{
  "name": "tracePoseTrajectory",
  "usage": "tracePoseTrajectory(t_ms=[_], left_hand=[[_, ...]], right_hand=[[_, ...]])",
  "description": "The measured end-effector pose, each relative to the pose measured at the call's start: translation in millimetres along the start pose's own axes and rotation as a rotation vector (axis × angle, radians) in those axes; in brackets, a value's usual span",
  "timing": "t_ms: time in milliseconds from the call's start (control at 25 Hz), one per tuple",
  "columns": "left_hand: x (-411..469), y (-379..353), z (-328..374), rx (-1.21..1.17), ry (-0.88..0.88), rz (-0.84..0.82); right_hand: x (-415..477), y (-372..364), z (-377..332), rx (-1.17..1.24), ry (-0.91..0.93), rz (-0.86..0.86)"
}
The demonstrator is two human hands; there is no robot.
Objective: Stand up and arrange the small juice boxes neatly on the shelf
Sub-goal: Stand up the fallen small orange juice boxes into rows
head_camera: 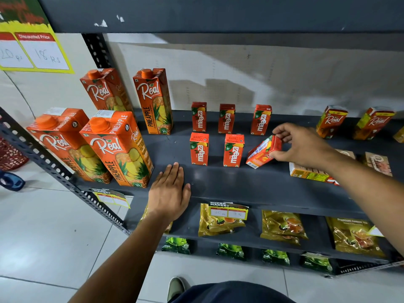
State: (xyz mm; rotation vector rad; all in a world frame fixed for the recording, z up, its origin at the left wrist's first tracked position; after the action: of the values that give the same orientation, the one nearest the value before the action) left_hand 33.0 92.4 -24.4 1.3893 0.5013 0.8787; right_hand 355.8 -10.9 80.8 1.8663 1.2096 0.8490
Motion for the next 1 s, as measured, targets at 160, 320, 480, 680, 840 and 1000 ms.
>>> tracePoseTrajectory(t_ms=[160, 320, 480, 680, 840, 1000], left_hand=[[0, 1, 0, 0.001, 0.003, 0.004], [0, 1, 0, 0.011, 0.001, 0.005], [2, -1, 0, 0.028, 0.003, 0.005], [2, -2, -2, 0.032, 0.000, 0.007], [2, -4, -3, 0.037, 0.002, 0.010], [2, -4, -3, 0.032, 0.003, 0.009]], right_hand=[[3, 0, 6, -0.031, 0.001, -0.036], [9, 0, 6, -0.170, 0.088, -0.143], [14, 4, -19, -0.472, 0.362, -0.241], [7, -3, -29, -0.667, 0.451, -0.394], [6, -3, -35, -0.640, 0.502, -0.377], [17, -1, -28, -0.551, 0.400, -0.401]])
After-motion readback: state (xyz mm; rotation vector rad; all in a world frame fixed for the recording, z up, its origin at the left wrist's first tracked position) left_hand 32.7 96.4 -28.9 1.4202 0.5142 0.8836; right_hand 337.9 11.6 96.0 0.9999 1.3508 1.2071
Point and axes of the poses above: each hand's wrist, its own x-axis towards the middle knuckle, its own y-axis out of the back of the hand, z = x × y, the point moved 7 cm from there along x, towards the middle knuckle, and after that the axes turned 1 degree about -x, right-handed, at the moved point
